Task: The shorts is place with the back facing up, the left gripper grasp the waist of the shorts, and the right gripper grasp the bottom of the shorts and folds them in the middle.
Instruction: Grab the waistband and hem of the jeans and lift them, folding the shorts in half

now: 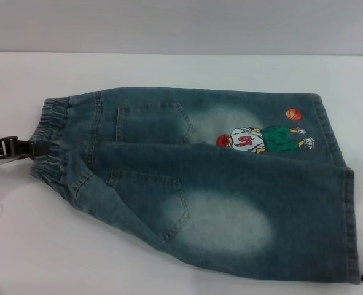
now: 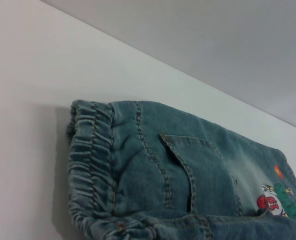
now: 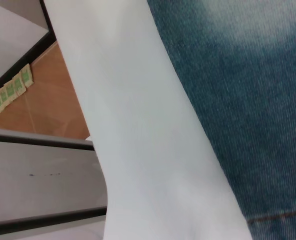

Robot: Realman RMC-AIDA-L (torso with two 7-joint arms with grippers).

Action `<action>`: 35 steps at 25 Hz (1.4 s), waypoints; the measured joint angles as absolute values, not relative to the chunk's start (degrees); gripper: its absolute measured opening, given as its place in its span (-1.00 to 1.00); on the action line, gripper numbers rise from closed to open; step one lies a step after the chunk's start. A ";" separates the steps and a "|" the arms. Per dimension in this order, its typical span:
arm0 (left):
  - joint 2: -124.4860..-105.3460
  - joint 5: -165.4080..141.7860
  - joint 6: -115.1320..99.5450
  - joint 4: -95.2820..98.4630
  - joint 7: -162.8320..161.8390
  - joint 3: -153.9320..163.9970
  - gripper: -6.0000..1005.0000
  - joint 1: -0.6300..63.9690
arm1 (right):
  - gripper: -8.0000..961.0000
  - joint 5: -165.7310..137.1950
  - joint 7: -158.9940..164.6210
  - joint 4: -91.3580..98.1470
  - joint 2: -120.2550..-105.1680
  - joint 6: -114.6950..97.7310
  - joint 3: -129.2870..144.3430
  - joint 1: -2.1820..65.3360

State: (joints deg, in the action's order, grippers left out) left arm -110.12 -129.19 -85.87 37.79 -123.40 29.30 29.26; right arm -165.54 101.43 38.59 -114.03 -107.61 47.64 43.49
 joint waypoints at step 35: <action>-110.48 -129.20 -85.32 37.79 -123.06 29.27 -0.86 29.25 | 0.52 -164.63 101.44 41.98 -114.70 -107.54 47.25 46.14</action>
State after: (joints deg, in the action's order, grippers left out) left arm -110.48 -129.20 -85.32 37.79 -123.06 29.27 29.25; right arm -164.63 101.44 41.98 -114.70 -107.54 47.25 46.14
